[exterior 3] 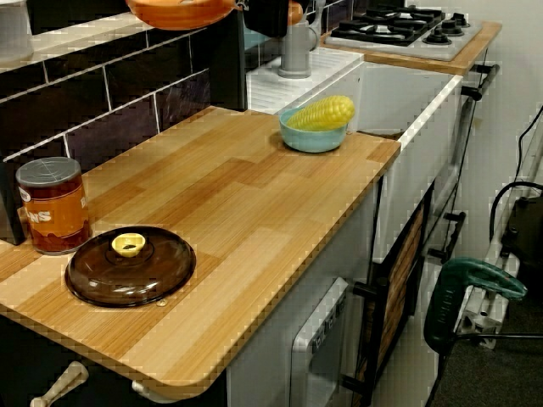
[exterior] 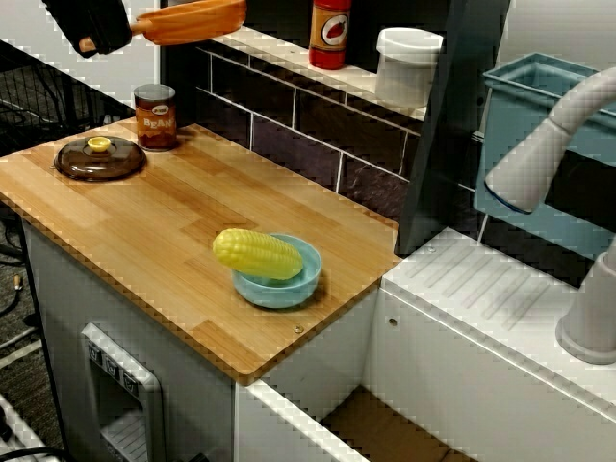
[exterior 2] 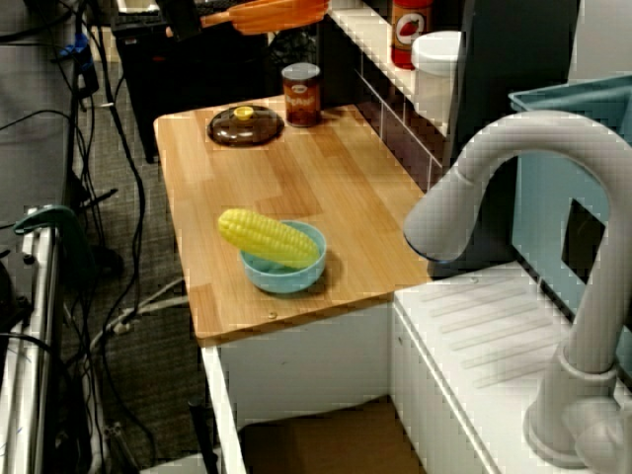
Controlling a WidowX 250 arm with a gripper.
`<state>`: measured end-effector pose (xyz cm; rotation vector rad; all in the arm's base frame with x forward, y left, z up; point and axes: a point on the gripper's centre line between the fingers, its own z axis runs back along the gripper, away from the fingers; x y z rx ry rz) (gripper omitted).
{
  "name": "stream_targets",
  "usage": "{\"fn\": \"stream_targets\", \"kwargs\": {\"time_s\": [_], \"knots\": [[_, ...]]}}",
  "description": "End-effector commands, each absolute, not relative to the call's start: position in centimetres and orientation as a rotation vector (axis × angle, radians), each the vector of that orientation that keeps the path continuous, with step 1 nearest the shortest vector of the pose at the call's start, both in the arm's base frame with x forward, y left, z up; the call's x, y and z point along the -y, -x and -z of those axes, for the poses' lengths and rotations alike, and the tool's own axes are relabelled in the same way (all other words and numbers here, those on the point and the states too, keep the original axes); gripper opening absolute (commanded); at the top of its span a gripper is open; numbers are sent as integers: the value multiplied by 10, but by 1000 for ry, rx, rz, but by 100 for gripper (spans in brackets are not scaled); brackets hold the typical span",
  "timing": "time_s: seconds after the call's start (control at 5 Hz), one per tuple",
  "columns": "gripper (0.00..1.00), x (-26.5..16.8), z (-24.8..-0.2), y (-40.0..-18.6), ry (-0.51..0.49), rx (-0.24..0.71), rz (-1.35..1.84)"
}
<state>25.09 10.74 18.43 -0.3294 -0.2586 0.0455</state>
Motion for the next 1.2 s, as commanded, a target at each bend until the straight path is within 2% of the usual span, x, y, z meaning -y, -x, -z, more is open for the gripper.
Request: {"fn": "stream_targets", "kwargs": {"time_s": [0.0, 0.4, 1.0], "knots": [[0, -120, -200, -259, 371, 269, -9], [0, -125, -203, -263, 443, 236, 62], [0, -128, -202, -261, 488, 208, 86]]}}
